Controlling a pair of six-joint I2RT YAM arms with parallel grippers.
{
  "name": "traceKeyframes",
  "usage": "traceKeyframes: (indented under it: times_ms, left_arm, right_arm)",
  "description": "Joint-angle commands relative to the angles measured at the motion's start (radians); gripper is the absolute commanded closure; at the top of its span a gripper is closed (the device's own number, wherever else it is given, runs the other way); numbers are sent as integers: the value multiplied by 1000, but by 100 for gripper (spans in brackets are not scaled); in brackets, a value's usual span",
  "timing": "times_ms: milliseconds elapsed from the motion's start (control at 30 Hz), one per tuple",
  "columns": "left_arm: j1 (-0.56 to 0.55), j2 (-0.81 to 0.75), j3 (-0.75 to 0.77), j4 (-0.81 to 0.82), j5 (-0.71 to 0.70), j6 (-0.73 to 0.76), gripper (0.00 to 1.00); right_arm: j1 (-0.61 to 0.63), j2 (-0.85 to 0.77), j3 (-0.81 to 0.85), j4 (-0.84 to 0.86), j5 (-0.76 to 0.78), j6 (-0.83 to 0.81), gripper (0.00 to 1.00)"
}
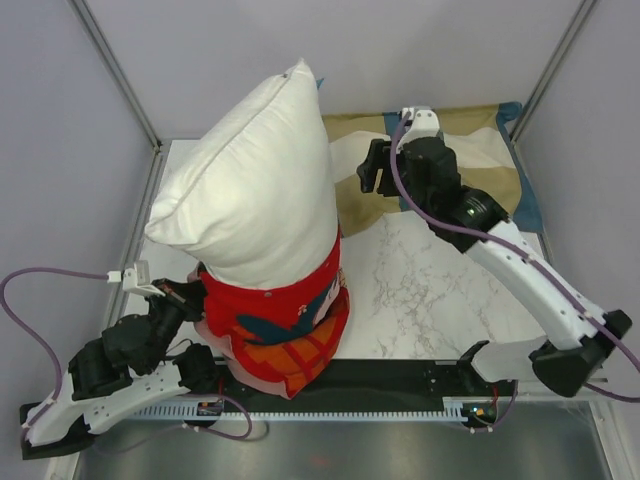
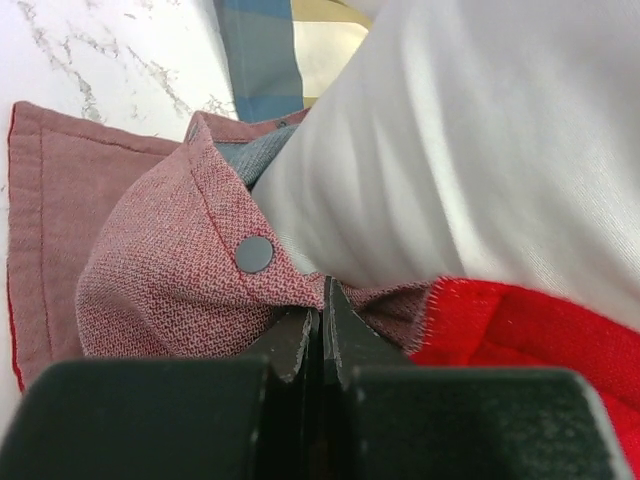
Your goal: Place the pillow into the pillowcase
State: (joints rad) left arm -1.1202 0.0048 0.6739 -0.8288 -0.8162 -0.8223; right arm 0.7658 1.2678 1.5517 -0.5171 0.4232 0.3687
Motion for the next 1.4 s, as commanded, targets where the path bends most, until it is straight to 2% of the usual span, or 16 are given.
traceKeyframes:
  times_ms: [0,133,233,400,533,600,700,900,1100,1233,1367]
  left_arm:
    - [3,-74,1,76,29,84,98]
    - [5,-74,12,76,31,97,98]
    - [3,-72,13,76,32,95,98]
    - [5,-72,16,74,37,100,98]
    - [5,-72,24,74,35,103,98]
    - [5,-72,29,73,37,106,98]
    - [5,-72,32,73,40,109,98]
    - [5,-72,38,76,42,112,98]
    - [5,-71,49,73,46,121,98]
    - [5,-72,49,71,48,123,98]
    - [5,-74,55,69,45,126,98]
  right_arm:
    - [-193,74,-122,102,-481,107,25]
    - [-243,133,-154,210,-706,186,24]
    - [-253,168,-154,246,-805,213,24]
    - [-252,92,-212,269,-839,231,24]
    - [-252,50,-180,151,-885,184,24]
    - [-244,33,-176,74,-862,158,24]
    - [-229,-14,-228,45,-824,130,23]
    - [-159,33,-311,54,-759,119,24]
    - [-112,102,-297,74,-701,118,24]
    - [-103,142,-286,51,-620,113,25]
    - [-120,110,-306,68,-549,137,25]
